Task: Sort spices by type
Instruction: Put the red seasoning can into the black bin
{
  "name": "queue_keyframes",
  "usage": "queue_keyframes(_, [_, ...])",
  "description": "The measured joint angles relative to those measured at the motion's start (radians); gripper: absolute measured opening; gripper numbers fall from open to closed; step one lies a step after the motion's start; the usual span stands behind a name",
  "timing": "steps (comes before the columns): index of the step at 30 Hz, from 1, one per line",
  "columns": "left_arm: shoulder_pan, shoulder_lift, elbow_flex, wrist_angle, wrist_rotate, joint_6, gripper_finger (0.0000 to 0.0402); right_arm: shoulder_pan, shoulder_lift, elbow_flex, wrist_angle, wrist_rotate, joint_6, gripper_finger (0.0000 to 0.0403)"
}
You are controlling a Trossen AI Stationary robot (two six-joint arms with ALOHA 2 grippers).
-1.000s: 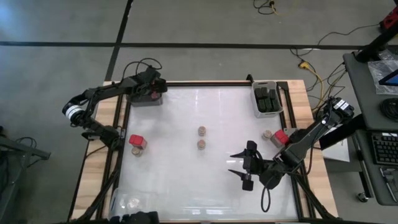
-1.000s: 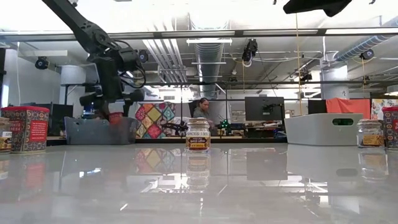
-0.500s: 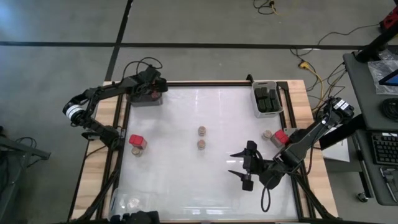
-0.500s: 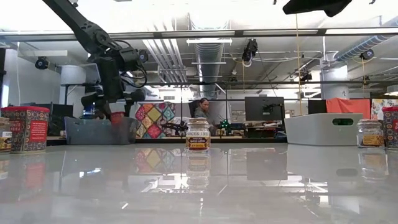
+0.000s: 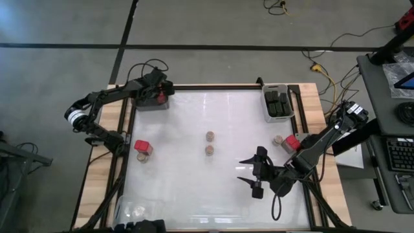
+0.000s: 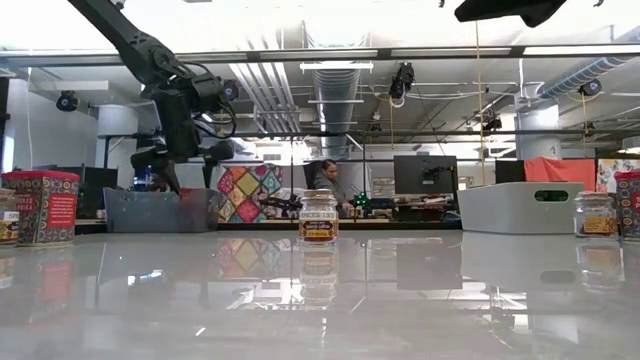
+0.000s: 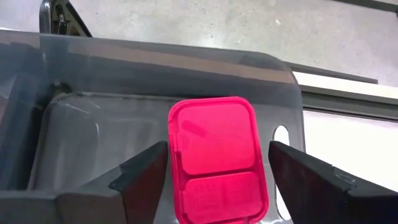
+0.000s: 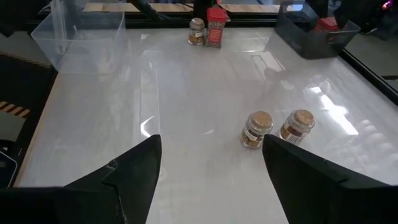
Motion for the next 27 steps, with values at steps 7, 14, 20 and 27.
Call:
queue_keyframes(7, [0.0, -0.005, 0.0, 0.003, -0.011, 0.016, 0.0264, 0.0, 0.0, 0.0, 0.014, 0.0, 0.002, 0.0283])
queue_keyframes(14, [0.0, 0.005, 0.0, 0.086, -0.008, 0.017, 0.0264, 0.0, 0.0, 0.0, 0.028, 0.001, 0.0, 0.0274])
queue_keyframes(20, [0.0, 0.005, 0.0, 0.088, -0.008, 0.028, 0.0264, 0.0, 0.0, 0.0, 0.028, 0.001, 0.001, 0.0267])
queue_keyframes(27, [0.0, 0.005, -0.001, 0.065, -0.007, 0.059, 0.0264, 0.0, 0.0, 0.0, 0.029, 0.001, 0.002, 0.0275])
